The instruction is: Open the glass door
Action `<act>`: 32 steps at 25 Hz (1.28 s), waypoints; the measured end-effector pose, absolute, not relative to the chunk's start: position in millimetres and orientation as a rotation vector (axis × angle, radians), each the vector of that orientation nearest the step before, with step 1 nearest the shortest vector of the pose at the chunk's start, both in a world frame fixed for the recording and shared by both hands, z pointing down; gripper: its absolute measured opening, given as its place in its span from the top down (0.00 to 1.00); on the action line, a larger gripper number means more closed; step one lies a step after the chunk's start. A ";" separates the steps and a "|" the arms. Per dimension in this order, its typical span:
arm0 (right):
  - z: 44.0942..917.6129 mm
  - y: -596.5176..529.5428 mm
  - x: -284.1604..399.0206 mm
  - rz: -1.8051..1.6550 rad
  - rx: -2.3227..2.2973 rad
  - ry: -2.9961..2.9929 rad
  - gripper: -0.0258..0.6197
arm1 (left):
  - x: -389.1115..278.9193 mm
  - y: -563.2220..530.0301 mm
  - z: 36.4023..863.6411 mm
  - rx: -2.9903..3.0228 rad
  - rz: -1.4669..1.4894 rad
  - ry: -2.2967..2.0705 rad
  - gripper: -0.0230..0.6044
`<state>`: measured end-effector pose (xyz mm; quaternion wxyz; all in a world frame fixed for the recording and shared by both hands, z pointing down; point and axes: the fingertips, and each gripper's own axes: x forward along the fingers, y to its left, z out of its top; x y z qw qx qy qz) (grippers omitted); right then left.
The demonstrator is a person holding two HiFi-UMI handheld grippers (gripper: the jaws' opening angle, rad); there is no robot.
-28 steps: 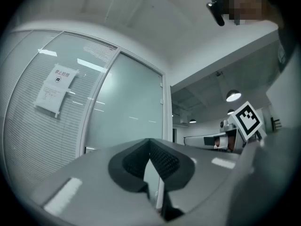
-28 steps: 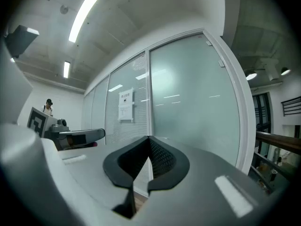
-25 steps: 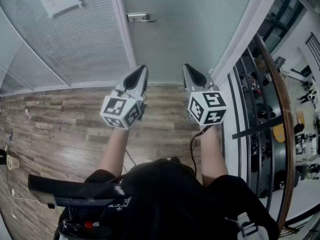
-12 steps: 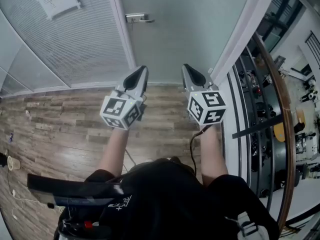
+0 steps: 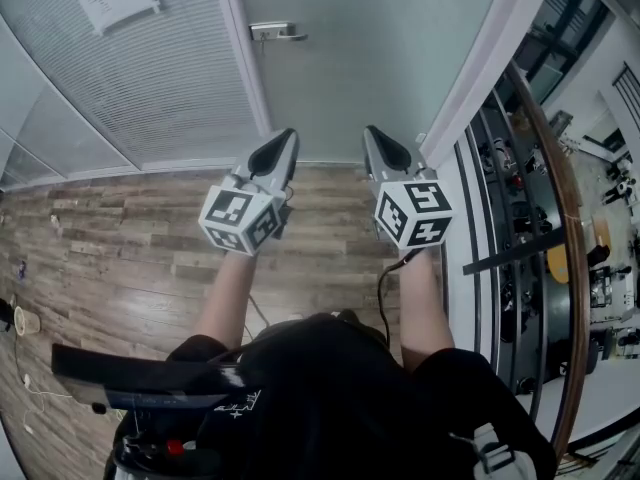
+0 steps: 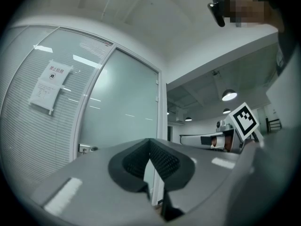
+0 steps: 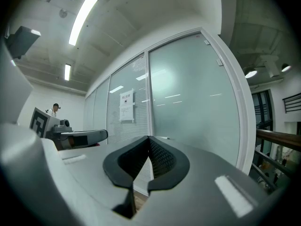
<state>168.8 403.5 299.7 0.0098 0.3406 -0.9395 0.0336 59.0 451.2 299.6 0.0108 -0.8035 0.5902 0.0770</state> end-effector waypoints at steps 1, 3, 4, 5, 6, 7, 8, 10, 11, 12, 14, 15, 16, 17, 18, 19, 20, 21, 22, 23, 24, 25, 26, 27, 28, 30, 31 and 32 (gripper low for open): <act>299.3 404.4 169.9 0.107 1.058 -2.940 0.96 | 60.8 451.4 300.0 -2.507 0.236 1.839 0.97; 298.9 406.4 171.8 0.110 1.039 -2.954 0.96 | 64.7 451.9 300.7 -2.503 0.231 1.840 0.96; 299.6 407.2 172.8 0.111 1.028 -2.957 0.96 | 66.8 452.2 301.2 -2.502 0.231 1.843 0.97; 300.9 407.6 174.0 0.111 1.018 -2.957 0.96 | 68.9 452.4 301.9 -2.501 0.232 1.845 0.97; 302.6 407.7 175.3 0.111 1.009 -2.955 0.96 | 71.0 452.7 302.5 -2.500 0.232 1.849 0.97; 304.3 407.5 176.7 0.110 1.002 -2.954 0.96 | 73.0 453.0 303.1 -2.498 0.230 1.852 0.97; 306.0 407.3 178.3 0.110 0.995 -2.952 0.96 | 74.8 453.4 303.6 -2.494 0.229 1.857 0.97; 309.1 407.7 181.5 0.108 0.977 -2.952 0.96 | 78.4 454.6 304.2 -2.484 0.227 1.869 0.97; 310.7 408.5 183.1 0.105 0.968 -2.952 0.96 | 80.3 455.7 304.4 -2.479 0.228 1.874 0.97; 312.4 409.4 184.5 0.101 0.958 -2.951 0.96 | 82.1 457.1 304.6 -2.473 0.230 1.879 0.97; 315.6 409.8 186.5 0.099 0.942 -2.951 0.96 | 84.8 459.5 304.8 -2.463 0.239 1.889 0.96; 316.9 409.6 187.5 0.105 0.935 -2.952 0.96 | 85.9 460.2 305.1 -2.458 0.241 1.895 0.96; 318.1 409.4 188.7 0.113 0.928 -2.954 0.96 | 87.0 460.7 305.6 -2.454 0.241 1.902 0.96; 319.1 409.3 190.2 0.119 0.921 -2.954 0.96 | 88.4 460.9 306.1 -2.451 0.239 1.907 0.96; 320.0 409.1 191.9 0.123 0.915 -2.955 0.96 | 90.0 460.9 306.6 -2.447 0.236 1.913 0.97; 320.9 408.5 193.8 0.126 0.910 -2.955 0.96 | 92.0 460.7 307.4 -2.444 0.231 1.917 0.97; 322.0 407.7 195.8 0.131 0.908 -2.955 0.96 | 94.1 460.4 308.6 -2.441 0.223 1.921 0.96; 323.4 406.8 197.7 0.138 0.907 -2.956 0.96 | 96.3 460.3 310.1 -2.440 0.215 1.923 0.97; 324.6 405.9 199.1 0.145 0.906 -2.956 0.96 | 98.2 460.2 311.3 -2.440 0.208 1.924 0.97; 325.2 405.0 199.7 0.149 0.906 -2.955 0.96 | 99.4 460.1 311.8 -2.442 0.204 1.924 0.96; 325.1 404.3 199.4 0.151 0.904 -2.955 0.96 | 99.7 459.8 311.5 -2.442 0.204 1.922 0.97; 324.4 403.8 198.2 0.148 0.900 -2.956 0.96 | 99.0 459.2 310.9 -2.441 0.206 1.922 0.97; 323.6 403.5 196.6 0.144 0.892 -2.957 0.96 | 97.7 458.3 310.2 -2.438 0.209 1.923 0.97; 323.1 403.4 195.1 0.139 0.884 -2.959 0.96 | 96.2 457.0 310.0 -2.435 0.212 1.927 0.97; 323.1 403.2 194.0 0.136 0.879 -2.960 0.96 | 95.0 455.5 310.3 -2.434 0.215 1.929 0.97; 324.9 401.7 192.0 0.136 0.873 -2.958 0.96 | 94.0 451.6 312.2 -2.440 0.218 1.927 0.97; 326.2 400.6 189.9 0.136 0.868 -2.957 0.96 | 93.9 449.2 313.6 -2.448 0.217 1.919 0.97; 327.6 399.5 186.9 0.135 0.861 -2.954 0.96 | 93.9 446.7 315.2 -2.460 0.215 1.908 0.97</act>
